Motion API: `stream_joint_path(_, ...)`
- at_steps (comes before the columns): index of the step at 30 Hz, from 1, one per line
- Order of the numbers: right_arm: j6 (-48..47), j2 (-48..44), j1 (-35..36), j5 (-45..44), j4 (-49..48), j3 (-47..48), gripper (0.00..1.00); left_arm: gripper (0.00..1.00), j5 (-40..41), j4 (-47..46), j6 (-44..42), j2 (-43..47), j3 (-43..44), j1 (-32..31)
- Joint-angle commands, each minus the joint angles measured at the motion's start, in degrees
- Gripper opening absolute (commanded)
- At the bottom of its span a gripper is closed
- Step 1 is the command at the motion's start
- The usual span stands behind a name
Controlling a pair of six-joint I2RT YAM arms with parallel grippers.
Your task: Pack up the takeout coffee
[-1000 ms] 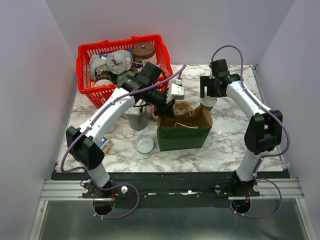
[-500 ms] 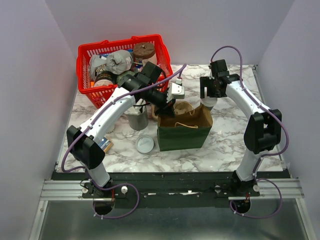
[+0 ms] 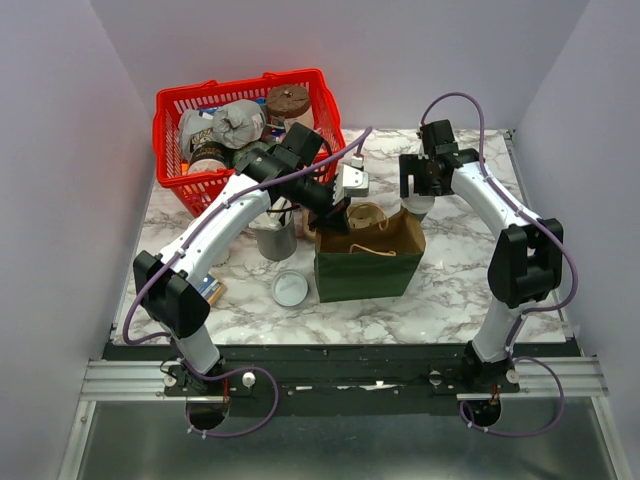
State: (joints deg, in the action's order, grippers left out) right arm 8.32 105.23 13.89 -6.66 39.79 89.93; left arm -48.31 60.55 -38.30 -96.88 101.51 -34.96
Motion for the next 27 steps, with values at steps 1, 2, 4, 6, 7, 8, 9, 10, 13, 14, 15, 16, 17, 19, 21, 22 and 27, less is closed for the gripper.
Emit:
stream_joint_path(1,-0.9,0.4,0.3,1.0,1.2,-1.5,0.91,0.00,1.3,3.0,0.0,-1.7,0.1,0.3)
stream_joint_path(2,-0.9,0.2,0.2,1.3,1.2,-1.7,0.89,0.00,1.2,2.9,0.0,-1.7,0.1,0.3)
stream_joint_path(4,-0.9,0.0,0.3,1.5,1.3,-1.8,0.88,0.00,1.3,3.0,0.0,-1.7,0.0,0.3)
stream_joint_path(6,-1.5,-0.2,0.3,1.8,1.3,-1.9,0.84,0.00,1.4,2.9,0.1,-1.6,-0.1,0.3)
stream_joint_path(7,-1.8,-0.4,0.3,2.1,1.4,-1.8,0.83,0.00,1.4,2.9,0.0,-1.6,-0.2,0.3)
stream_joint_path(8,-2.7,-0.7,0.3,2.0,1.5,-1.7,0.80,0.00,1.5,2.8,0.0,-1.6,-0.2,0.4)
stream_joint_path(9,-3.1,-0.9,0.3,2.0,1.6,-1.5,0.79,0.00,1.6,2.9,0.1,-1.6,-0.2,0.3)
stream_joint_path(10,-3.6,-1.3,0.2,1.9,1.9,-1.3,0.78,0.00,1.6,2.9,0.0,-1.5,-0.3,0.4)
stream_joint_path(13,-5.8,-3.3,-0.3,2.0,2.0,-1.1,0.75,0.00,2.1,3.0,-0.3,-1.1,-0.8,0.5)
stream_joint_path(14,-6.9,-4.0,-0.4,2.3,2.1,-0.9,0.75,0.00,2.2,3.3,-0.8,-1.0,-0.8,0.5)
stream_joint_path(15,-7.3,-4.8,-0.6,2.3,2.4,-0.4,0.74,0.00,2.2,3.7,-1.2,-1.0,-0.9,0.7)
stream_joint_path(16,-7.7,-5.1,-0.7,2.5,3.7,1.1,0.74,0.00,2.3,4.0,-1.5,-1.1,-0.8,0.8)
stream_joint_path(17,-9.4,-5.3,-0.9,2.8,4.3,1.7,0.74,0.00,2.3,4.4,-2.1,-1.2,-0.7,0.9)
stream_joint_path(19,-10.2,-6.8,-1.4,3.7,5.3,2.9,0.73,0.00,2.3,5.5,-2.6,-1.6,-0.4,1.0)
stream_joint_path(21,-11.7,-8.1,-1.9,5.2,5.6,3.5,0.73,0.00,2.3,6.1,-3.3,-1.7,-0.2,1.0)
stream_joint_path(22,-12.4,-9.4,-2.2,6.2,5.9,3.9,0.73,0.00,2.4,6.2,-3.4,-1.7,-0.1,1.1)
stream_joint_path(27,-18.8,-15.6,-3.8,17.6,6.0,8.4,0.70,0.00,3.1,5.9,-3.6,-1.1,-0.1,1.3)
